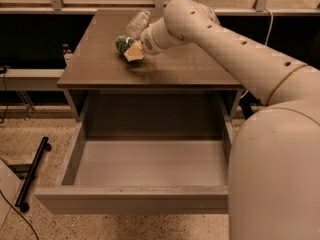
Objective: Place green can into top drawer
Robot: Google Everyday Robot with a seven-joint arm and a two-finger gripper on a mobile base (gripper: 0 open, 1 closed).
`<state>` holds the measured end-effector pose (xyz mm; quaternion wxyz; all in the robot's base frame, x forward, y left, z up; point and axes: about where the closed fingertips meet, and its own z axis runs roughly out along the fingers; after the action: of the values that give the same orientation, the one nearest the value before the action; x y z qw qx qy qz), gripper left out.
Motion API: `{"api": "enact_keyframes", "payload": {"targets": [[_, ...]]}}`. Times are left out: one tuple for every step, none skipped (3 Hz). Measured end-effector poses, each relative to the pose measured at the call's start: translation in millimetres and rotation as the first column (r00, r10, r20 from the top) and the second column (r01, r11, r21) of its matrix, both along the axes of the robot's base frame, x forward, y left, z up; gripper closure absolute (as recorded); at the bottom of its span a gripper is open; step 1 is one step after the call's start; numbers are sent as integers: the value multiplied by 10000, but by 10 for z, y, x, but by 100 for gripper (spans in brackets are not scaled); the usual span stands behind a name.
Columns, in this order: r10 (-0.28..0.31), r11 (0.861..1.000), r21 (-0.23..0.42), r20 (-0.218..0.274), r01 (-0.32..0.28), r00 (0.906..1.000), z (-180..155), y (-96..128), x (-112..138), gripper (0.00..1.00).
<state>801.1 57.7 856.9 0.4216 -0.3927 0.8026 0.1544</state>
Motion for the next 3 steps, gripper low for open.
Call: {"api": "enact_keyframes", "payload": {"targets": [[322,9994,-115,285,-319,9991,140,3,-86,100],[1181,9930,-26,636,-1182,9910,275,13,-263,100],[2451,9695,-209,1120,-2443,9630,392,-18,-605,100]]}}
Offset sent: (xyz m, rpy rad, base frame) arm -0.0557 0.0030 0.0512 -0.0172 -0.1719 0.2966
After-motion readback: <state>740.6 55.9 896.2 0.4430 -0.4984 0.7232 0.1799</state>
